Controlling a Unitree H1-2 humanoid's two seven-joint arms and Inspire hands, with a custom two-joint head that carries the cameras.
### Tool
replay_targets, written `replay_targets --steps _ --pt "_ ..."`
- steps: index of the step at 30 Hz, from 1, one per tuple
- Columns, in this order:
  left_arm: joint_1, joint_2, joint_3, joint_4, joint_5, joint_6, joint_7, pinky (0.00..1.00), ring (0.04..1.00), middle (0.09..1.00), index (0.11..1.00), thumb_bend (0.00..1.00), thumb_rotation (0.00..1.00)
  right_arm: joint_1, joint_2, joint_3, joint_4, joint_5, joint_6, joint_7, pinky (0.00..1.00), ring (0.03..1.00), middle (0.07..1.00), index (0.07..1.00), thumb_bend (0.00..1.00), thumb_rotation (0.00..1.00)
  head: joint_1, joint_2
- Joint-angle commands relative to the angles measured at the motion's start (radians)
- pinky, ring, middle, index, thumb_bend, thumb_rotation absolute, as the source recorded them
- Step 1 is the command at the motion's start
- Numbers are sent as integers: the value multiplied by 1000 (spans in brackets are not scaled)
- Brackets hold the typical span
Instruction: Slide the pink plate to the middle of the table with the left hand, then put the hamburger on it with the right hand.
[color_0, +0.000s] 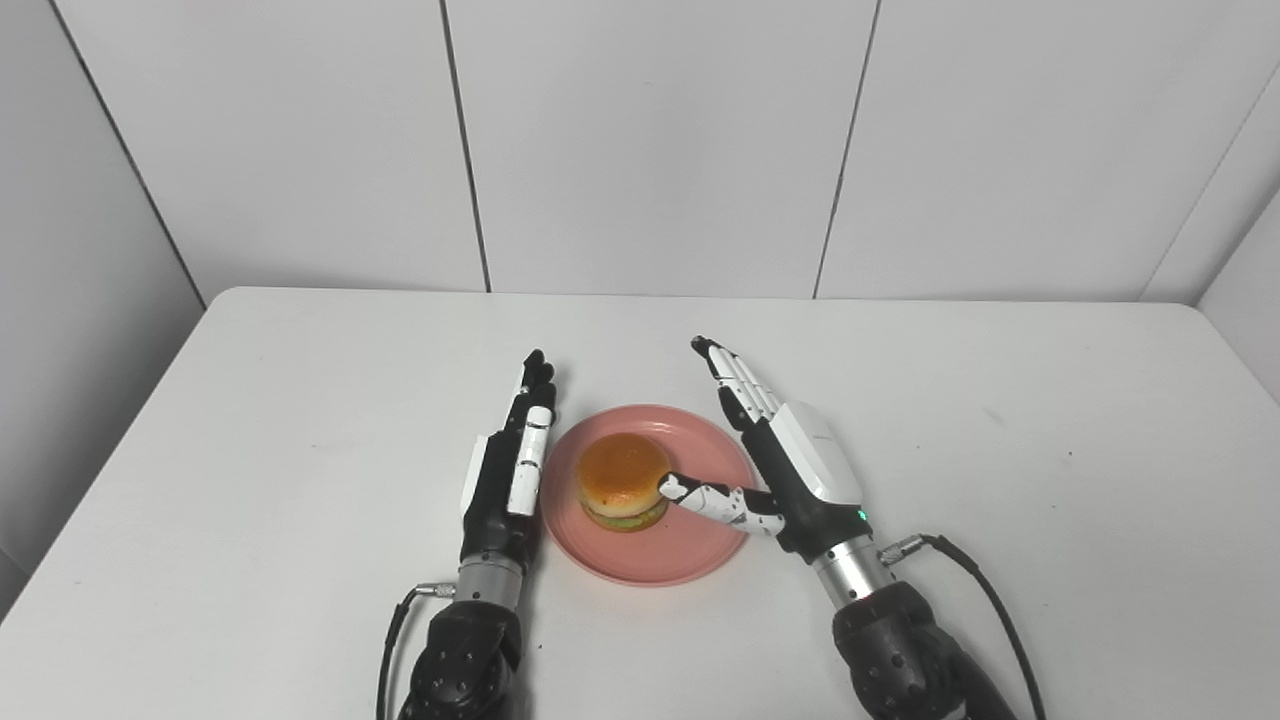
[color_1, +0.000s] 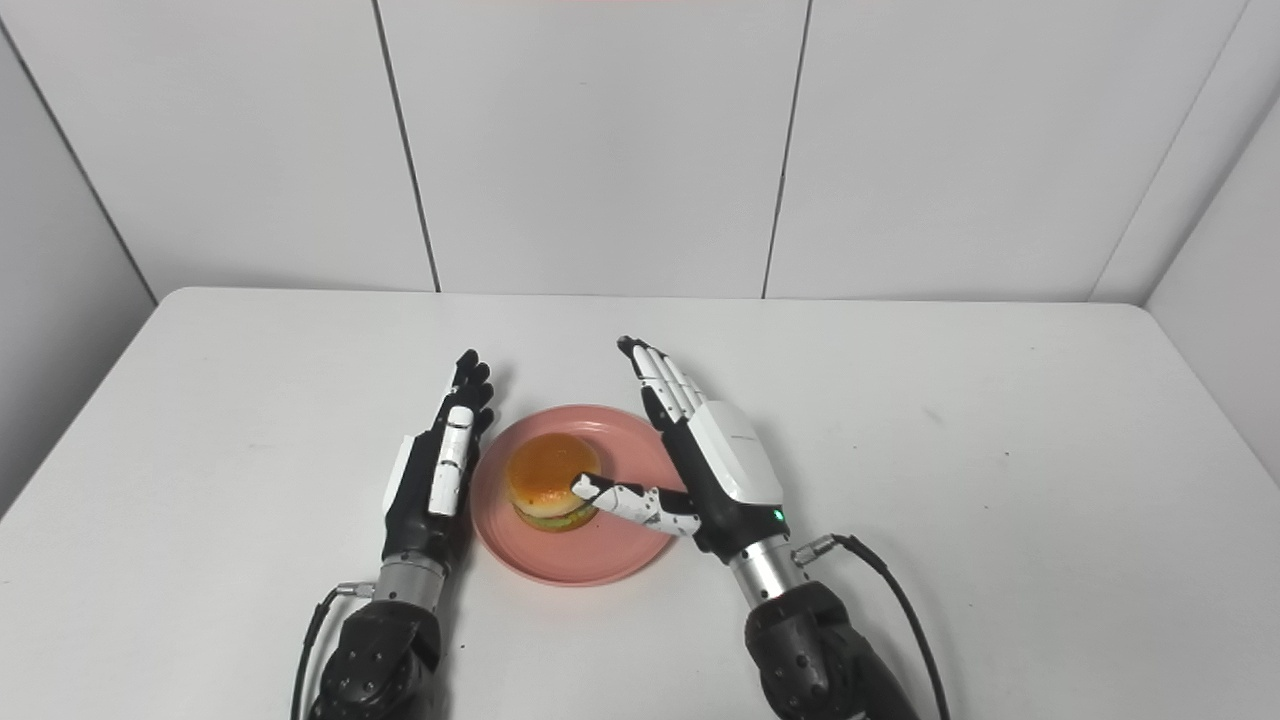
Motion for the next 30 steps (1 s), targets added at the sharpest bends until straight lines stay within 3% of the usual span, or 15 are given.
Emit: replay_targets --steps 1,3,8,11,16,20,30 --pt "77 8 7 72 -14 -34 -6 1000 1000 1000 1000 540 1000 -15 11 -40 7 57 -94 -54 986 1000 1000 1000 664 1000 -2 2" --pt "80 10 8 70 -17 -39 -8 1000 1000 1000 1000 531 1000 -14 15 -75 38 108 -134 -67 997 1000 1000 1000 645 1000 -4 1" --pt "86 18 -1 71 -4 -58 -8 1000 1000 1000 1000 534 1000 2 25 -108 65 222 -142 -17 1000 1000 1000 1000 665 1000 -5 5" --pt "91 20 -5 69 -8 -68 -13 1000 1000 1000 997 539 1000 18 46 -115 52 315 -94 39 1000 1000 1000 1000 707 1000 -9 5" --pt "94 20 -12 77 2 -91 -8 1000 1000 999 994 549 1000 24 81 -136 59 450 -56 115 1000 1000 1000 1000 711 1000 -9 5" --pt "100 21 -19 67 7 -86 -7 1000 997 997 989 549 1000 33 101 -151 46 583 20 206 1000 1000 1000 1000 680 997 -14 7" --pt "103 29 -27 62 25 -81 -3 1000 990 993 988 534 1000 38 129 -177 53 671 85 273 1000 1000 1000 1000 653 972 -16 11"
